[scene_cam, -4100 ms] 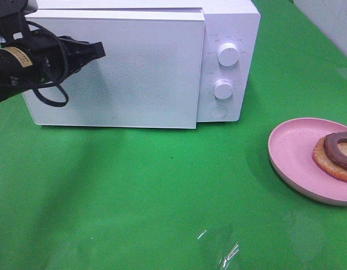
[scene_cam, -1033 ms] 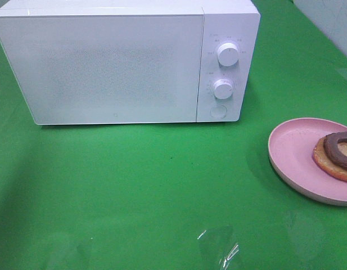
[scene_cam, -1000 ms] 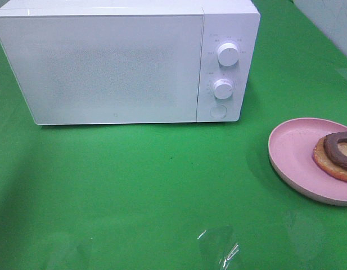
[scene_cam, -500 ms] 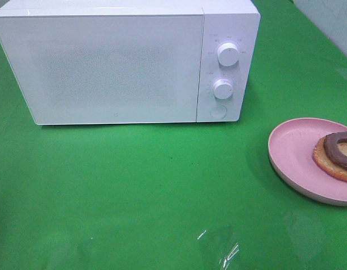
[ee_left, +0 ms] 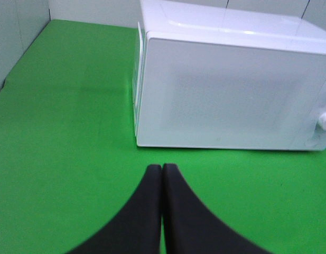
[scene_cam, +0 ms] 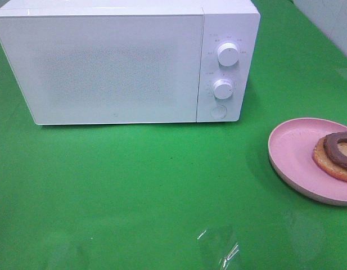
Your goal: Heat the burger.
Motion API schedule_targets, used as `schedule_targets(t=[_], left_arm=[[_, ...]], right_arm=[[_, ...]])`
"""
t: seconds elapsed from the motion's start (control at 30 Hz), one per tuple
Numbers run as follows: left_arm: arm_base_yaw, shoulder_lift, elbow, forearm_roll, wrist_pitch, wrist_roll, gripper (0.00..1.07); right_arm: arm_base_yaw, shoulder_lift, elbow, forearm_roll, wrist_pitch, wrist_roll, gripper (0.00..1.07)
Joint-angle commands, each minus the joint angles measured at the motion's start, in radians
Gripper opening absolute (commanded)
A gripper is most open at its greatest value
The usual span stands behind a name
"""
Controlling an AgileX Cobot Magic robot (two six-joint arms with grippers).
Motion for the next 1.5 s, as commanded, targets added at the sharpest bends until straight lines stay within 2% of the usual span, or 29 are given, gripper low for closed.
schedule_targets(t=[0.03, 0.2, 0.37, 0.47, 0.5, 0.67, 0.8, 0.87, 0.97, 1.03, 1.5], left_arm=[[0.002, 0.000, -0.037, -0.011, 0.113, 0.062, 0.00], [0.002, 0.000, -0.030, -0.020, 0.207, 0.095, 0.00], [0.002, 0.000, -0.009, -0.040, 0.210, 0.107, 0.00], [0.002, 0.000, -0.009, -0.032, 0.208, 0.138, 0.00], [0.002, 0.000, -0.009, -0.025, 0.207, 0.165, 0.00], [0.013, -0.002, -0.009, -0.027, 0.206, 0.178, 0.00], [0.076, -0.003, -0.009, -0.046, 0.206, 0.194, 0.00], [0.157, -0.003, -0.009, -0.078, 0.205, 0.243, 0.00], [0.176, -0.003, -0.007, -0.092, 0.205, 0.261, 0.00], [0.227, -0.003, -0.008, -0.120, 0.205, 0.298, 0.00], [0.236, -0.002, -0.008, -0.122, 0.205, 0.300, 0.00]], right_arm=[[0.003, -0.026, 0.004, -0.003, -0.011, 0.005, 0.51], [0.003, -0.026, 0.004, -0.003, -0.011, 0.005, 0.51], [0.003, -0.026, 0.004, -0.003, -0.011, 0.005, 0.51], [0.003, -0.026, 0.004, -0.003, -0.011, 0.005, 0.51], [0.003, -0.026, 0.004, -0.003, -0.011, 0.005, 0.51], [0.003, -0.026, 0.004, -0.003, -0.011, 0.005, 0.51], [0.003, -0.026, 0.004, -0.003, -0.011, 0.005, 0.51], [0.003, -0.026, 0.004, -0.003, -0.011, 0.005, 0.51], [0.003, -0.026, 0.004, -0.003, -0.011, 0.005, 0.51], [0.003, -0.026, 0.004, -0.003, -0.011, 0.005, 0.51], [0.003, -0.026, 0.004, -0.003, -0.011, 0.005, 0.51]])
